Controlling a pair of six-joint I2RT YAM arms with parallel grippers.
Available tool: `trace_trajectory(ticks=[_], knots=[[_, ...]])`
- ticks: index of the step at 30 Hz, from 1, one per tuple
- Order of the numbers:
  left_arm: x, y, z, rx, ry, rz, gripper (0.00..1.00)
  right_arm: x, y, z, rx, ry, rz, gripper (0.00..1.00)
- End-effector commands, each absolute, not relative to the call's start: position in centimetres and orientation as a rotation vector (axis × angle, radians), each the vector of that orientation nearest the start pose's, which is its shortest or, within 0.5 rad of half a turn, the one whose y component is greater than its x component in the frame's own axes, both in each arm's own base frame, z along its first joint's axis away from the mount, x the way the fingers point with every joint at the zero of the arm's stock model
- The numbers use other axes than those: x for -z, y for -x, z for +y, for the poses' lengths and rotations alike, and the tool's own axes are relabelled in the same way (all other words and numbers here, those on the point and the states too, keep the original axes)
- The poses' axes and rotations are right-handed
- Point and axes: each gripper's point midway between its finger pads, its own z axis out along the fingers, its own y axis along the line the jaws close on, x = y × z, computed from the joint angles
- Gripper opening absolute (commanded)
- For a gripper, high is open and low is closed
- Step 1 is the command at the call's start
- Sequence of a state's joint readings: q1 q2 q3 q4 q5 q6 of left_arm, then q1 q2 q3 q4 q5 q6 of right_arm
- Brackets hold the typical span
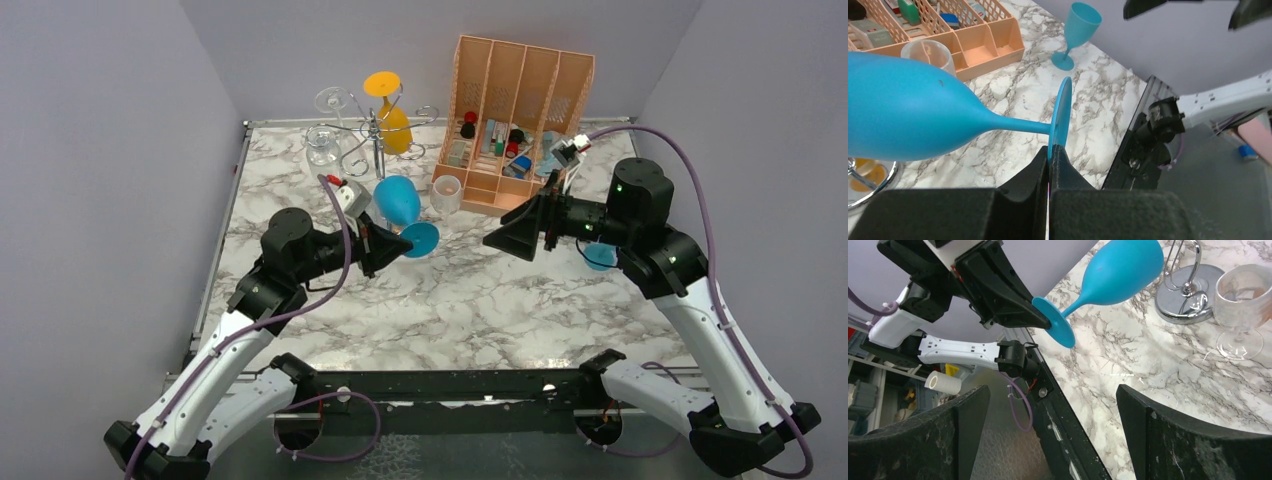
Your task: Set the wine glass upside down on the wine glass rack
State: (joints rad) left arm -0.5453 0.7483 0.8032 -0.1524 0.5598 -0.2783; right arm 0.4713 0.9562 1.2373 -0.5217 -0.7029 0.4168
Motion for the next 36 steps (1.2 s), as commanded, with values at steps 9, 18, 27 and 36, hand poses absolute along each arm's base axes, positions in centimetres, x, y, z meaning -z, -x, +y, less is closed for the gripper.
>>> trace_trajectory(ticks=[9,18,27,36], knots=[[-36.6,-22.9,-22.5,1.139,-0.143,1.753,0.00,-38.9,-17.7,22.9,-1.217,0.582,1.788,1.00],[-40.4,-24.9,-20.6,1.155,0.234,1.738,0.00,-38.5,-17.1,23.2,-1.287,0.550,1.794,1.00],[-41.2,-26.6,-19.9,1.143,0.412,1.742,0.00,-38.3,-17.2,22.5,-1.253,0.493,1.777,1.00],[-40.5,-28.1,-19.0,1.122,0.581,1.715,0.00,-38.2,-17.0,22.6,-1.261,0.510,1.769,1.00]])
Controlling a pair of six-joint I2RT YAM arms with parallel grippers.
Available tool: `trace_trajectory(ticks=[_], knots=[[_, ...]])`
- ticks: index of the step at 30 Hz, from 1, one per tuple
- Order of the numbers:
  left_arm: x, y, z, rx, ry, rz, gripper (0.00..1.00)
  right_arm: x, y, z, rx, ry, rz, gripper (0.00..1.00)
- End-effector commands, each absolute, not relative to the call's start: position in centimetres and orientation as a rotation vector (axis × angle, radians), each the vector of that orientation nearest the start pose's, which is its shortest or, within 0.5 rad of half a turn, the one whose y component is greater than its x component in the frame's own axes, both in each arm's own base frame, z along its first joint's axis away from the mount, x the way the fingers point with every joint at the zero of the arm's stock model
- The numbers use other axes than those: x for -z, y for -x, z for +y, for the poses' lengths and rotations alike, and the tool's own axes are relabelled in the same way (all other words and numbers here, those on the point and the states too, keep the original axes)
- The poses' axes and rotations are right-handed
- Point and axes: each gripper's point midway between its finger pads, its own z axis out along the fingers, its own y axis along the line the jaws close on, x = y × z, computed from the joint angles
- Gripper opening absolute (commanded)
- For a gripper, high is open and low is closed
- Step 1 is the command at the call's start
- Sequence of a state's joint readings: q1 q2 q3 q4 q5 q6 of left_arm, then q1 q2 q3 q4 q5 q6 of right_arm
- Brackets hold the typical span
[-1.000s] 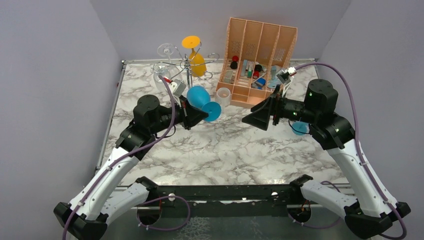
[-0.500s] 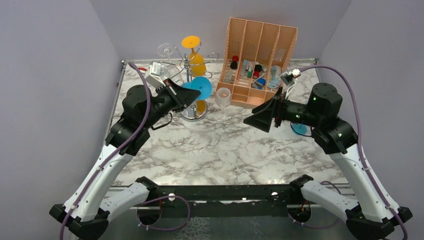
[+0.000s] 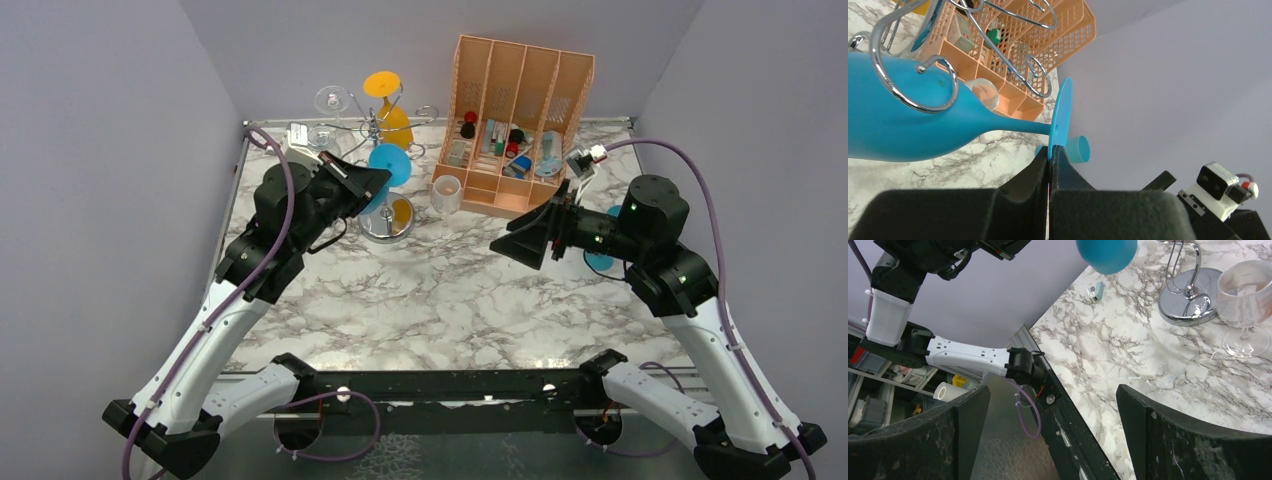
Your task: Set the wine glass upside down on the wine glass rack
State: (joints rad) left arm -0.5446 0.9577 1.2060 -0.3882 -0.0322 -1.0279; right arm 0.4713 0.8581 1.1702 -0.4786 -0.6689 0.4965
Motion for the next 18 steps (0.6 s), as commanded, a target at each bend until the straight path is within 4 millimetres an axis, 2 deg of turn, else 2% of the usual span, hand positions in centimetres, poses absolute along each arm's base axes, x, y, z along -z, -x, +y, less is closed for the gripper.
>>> trace_trajectory(ticks=[1,12,18], knots=[[-40.7,-28.3,-19.0,1.119,0.589,1.708,0.00,-38.2,-17.0,22.7,-1.265,0.512,1.767,1.00],[-40.3,-30.5,-18.5,1.062,0.666,1.670,0.00,-38.3,-16.6,22.6,-1.275,0.525,1.756,1.00],[-40.3,-31.4,-18.4,1.068,0.679,1.623,0.00,-37.6,-16.8,22.7,-1.272,0.525,1.775,1.00]])
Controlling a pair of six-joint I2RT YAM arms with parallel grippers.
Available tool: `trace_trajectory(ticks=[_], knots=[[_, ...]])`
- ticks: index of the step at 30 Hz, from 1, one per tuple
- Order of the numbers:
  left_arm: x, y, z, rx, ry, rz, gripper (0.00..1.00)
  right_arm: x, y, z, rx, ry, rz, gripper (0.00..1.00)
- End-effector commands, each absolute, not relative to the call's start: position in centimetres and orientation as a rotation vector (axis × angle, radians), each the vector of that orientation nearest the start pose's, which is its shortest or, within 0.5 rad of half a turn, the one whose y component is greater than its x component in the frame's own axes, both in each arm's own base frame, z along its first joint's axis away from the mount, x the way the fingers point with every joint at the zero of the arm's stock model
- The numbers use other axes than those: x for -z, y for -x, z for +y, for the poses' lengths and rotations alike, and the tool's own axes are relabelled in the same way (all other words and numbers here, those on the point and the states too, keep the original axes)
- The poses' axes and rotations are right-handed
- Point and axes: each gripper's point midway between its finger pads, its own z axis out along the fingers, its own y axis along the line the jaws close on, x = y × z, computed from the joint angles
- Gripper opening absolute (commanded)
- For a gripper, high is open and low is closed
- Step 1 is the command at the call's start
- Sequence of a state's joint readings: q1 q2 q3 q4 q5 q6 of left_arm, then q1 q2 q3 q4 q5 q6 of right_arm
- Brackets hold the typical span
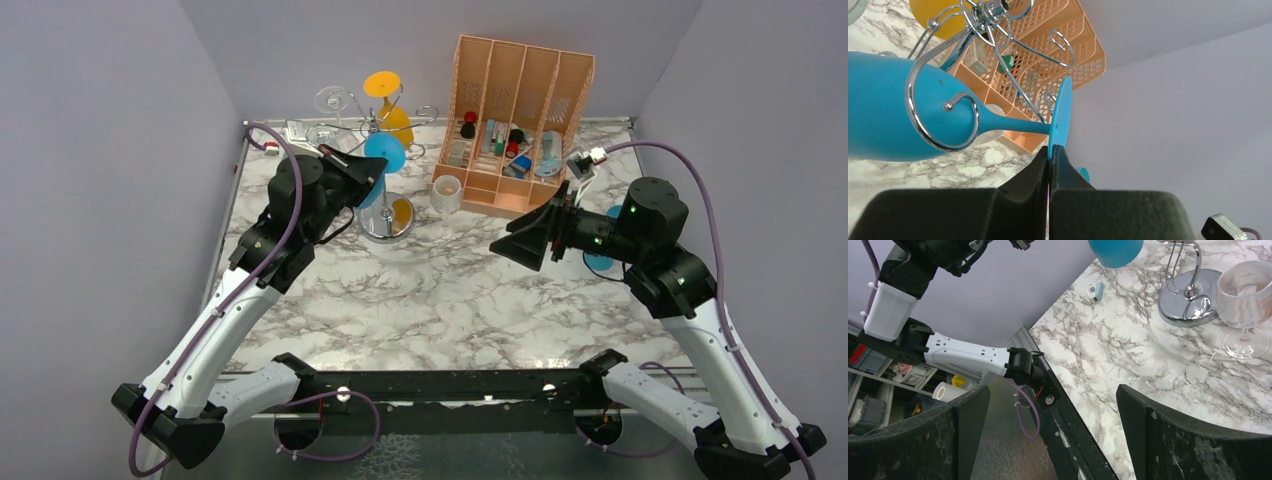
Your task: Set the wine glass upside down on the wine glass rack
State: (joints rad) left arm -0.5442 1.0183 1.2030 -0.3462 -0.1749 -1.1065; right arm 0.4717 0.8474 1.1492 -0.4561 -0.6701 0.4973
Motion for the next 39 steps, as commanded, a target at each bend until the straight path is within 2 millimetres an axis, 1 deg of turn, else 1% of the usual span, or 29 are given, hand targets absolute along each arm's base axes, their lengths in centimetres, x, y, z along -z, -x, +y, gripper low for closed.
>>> trace_trajectory(ticks=[1,3,5,8,12,16,21,24,28,33,39], knots=[[-40.4,-31.5,-18.4,1.068,0.677,1.619,0.00,-37.6,-16.7,22.7,-1.272,0.524,1.777,1.00],[-40.8,-31.7,-18.6,1.065,0.654,1.614,0.00,-37.7,-16.9,22.7,-1.265,0.518,1.773,1.00],[-40.8,-31.9,-18.4,1.052,0.659,1.611,0.00,-37.9,-17.1,22.5,-1.247,0.505,1.779,1.00],[-41.3,-32.1,-17.5,1.033,0.672,1.585,0.00,-38.3,-17.0,22.3,-1.234,0.512,1.780,1.00],[-41.5,-32.3,-16.5,0.994,0.686,1.560,0.00,-38.1,-16.8,22.2,-1.233,0.497,1.780,1.00],[-41.2,-32.5,-16.4,0.988,0.687,1.575,0.00,-37.7,-16.8,22.2,-1.235,0.496,1.793,1.00],[-40.1,-32.8,-15.2,0.958,0.741,1.556,0.00,-37.8,-16.9,22.0,-1.223,0.487,1.813,1.00],[-39.9,-33.0,-14.6,0.942,0.758,1.559,0.00,-38.1,-16.9,21.7,-1.191,0.492,1.821,1.00],[-40.2,-33.2,-14.1,0.928,0.760,1.553,0.00,-38.2,-17.1,21.2,-1.153,0.470,1.808,1.00],[-40.5,-33.1,-13.4,0.912,0.760,1.535,0.00,-38.0,-16.9,21.2,-1.161,0.470,1.821,1.00],[-40.8,-32.4,-13.2,0.921,0.754,1.531,0.00,-38.2,-16.8,21.2,-1.167,0.466,1.813,1.00]])
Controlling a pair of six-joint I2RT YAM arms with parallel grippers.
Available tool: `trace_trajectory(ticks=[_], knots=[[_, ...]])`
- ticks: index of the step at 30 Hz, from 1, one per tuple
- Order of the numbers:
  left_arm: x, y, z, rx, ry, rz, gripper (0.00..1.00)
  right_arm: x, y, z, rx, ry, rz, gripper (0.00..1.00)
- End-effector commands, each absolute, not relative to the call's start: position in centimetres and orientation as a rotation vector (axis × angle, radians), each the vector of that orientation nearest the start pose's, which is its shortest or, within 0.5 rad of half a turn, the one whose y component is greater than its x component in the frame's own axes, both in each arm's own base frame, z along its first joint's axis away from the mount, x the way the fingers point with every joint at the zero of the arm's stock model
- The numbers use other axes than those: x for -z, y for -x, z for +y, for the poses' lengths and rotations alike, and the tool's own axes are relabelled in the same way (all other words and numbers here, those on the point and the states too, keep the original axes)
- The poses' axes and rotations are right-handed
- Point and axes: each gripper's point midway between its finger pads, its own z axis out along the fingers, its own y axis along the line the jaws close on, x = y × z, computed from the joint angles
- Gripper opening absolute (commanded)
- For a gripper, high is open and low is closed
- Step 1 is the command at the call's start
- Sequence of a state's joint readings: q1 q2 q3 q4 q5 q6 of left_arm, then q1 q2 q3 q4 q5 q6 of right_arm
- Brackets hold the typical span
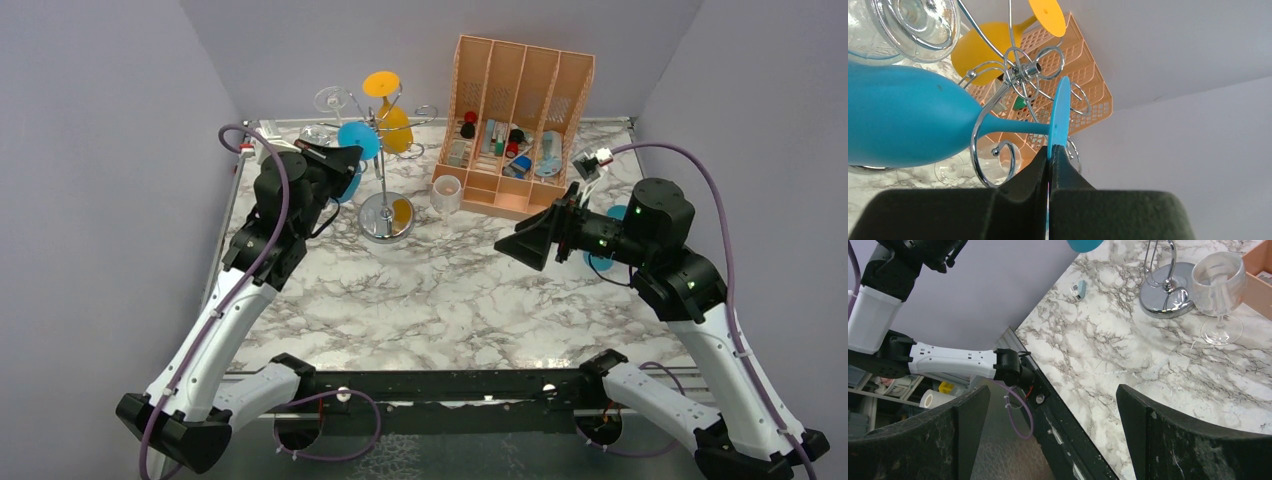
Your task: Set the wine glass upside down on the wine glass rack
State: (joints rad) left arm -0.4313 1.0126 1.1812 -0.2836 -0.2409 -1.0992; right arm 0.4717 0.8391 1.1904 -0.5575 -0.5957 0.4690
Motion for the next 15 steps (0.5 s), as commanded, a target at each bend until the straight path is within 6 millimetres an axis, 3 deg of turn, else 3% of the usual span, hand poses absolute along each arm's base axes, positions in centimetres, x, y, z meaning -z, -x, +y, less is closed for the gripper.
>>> trace_trajectory(ticks=[1,15], knots=[[-40.7,-32.3,-13.2,0.923,0.754,1.534,0.00,-38.1,-16.8,21.2,-1.167,0.464,1.815,1.00],[-40.6,-30.9,-13.5,0.962,0.724,1.558,0.00,-37.9,-17.0,21.1,-1.154,0.458,1.822,1.00]])
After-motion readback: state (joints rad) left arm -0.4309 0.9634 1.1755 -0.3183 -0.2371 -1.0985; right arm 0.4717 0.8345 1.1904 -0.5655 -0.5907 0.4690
